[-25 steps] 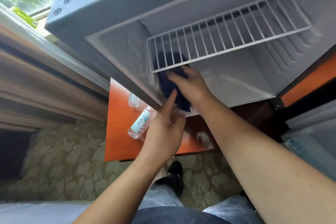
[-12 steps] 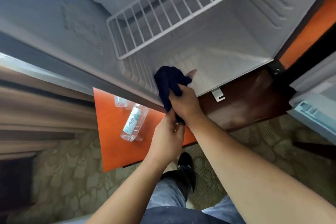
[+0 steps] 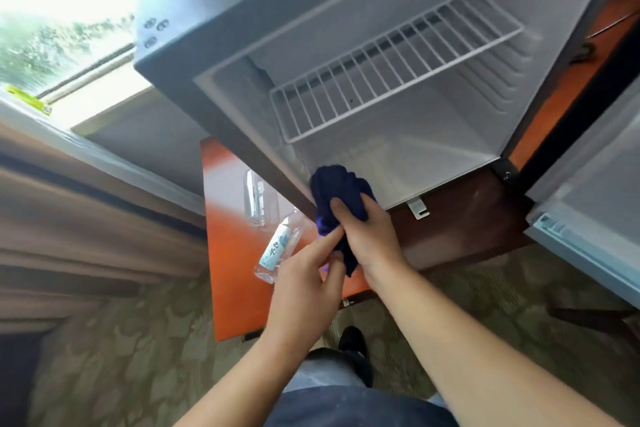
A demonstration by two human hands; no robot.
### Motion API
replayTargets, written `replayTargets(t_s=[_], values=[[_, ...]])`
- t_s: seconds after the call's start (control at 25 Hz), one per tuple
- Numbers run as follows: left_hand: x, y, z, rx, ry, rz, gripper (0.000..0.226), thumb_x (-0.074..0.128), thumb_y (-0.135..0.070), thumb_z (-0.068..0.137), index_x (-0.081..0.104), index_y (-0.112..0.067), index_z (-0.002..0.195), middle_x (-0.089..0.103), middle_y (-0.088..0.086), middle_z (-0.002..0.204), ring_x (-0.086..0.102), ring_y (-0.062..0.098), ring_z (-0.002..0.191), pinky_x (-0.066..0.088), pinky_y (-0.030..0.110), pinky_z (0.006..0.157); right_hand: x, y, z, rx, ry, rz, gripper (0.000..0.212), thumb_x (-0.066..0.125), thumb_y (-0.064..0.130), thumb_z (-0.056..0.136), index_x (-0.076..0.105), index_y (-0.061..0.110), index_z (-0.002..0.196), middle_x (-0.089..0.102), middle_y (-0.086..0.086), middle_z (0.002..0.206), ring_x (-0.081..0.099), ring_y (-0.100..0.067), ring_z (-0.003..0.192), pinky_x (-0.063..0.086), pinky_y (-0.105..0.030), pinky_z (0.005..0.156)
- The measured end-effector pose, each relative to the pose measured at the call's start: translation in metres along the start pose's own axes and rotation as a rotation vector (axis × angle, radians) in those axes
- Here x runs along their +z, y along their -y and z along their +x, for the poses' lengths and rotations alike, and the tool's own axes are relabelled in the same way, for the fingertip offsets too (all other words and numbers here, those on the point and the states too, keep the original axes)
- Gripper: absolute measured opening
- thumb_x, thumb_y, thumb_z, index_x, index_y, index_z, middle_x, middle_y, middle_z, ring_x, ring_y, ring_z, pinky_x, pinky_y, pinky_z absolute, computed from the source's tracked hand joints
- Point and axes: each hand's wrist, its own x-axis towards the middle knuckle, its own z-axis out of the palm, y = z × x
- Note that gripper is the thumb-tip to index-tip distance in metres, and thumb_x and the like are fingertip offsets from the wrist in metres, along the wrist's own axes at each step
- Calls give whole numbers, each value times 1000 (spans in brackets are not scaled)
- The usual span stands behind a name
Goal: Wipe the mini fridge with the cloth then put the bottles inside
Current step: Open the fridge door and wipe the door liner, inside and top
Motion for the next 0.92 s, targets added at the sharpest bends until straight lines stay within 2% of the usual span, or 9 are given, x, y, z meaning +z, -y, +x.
replayTargets(t_s=[0.16,0.24,0.36,0.52,0.68,0.72,0.8,0.92], values=[[-28,-27,-7,134,-191,55,55,56,-4,90,64,-34,135,73,-15,90,69,6,78,54,27,70,17,49,-31,-107,71,23,15,70,35,85,71,25,96,76,-2,92,73,-23,91,58,-52,87],[-42,-38,-6,198,-276,104,51,56,-2,89,68,-26,133,72,-12,86,67,6,74,52,25,68,24,72,-41,-129,81,21,17,71,38,84,70,29,98,75,3,94,72,-17,93,58,-50,89],[-67,-54,-4,260,-417,120,48,55,-5,89,70,-21,131,68,-18,88,63,-8,77,46,8,73,40,108,-56,-194,134,65,20,74,37,82,69,25,98,76,-1,95,72,-22,96,56,-52,91],[-90,-72,6,298,-535,66,43,57,-4,91,71,-17,130,71,-18,110,66,-11,103,47,9,90,54,153,-63,-339,168,68,15,71,23,88,68,9,92,74,-13,88,72,-31,90,57,-52,86],[-82,-80,12,231,-492,-12,45,59,-2,92,68,-17,134,70,-17,121,66,-7,110,48,12,97,49,166,-57,-288,232,40,13,66,20,92,70,8,97,75,-15,94,74,-22,83,60,-42,80],[-77,-80,10,192,-460,-51,47,59,-2,93,66,-18,136,68,-21,122,65,-10,110,47,11,97,47,165,-56,-238,246,46,13,66,20,93,71,9,99,75,-16,95,75,-25,84,61,-43,80],[-67,-80,7,107,-383,-145,49,58,-1,95,64,-21,139,62,-33,123,61,-15,111,44,4,94,44,161,-53,-130,224,30,11,66,21,92,72,14,99,75,-18,96,74,-36,90,61,-53,82],[-61,-82,5,15,-296,-246,53,56,0,96,61,-29,141,63,-38,116,64,-12,109,46,4,91,46,160,-53,-71,176,-59,10,63,20,92,70,13,96,75,-21,91,72,-42,89,59,-59,78]])
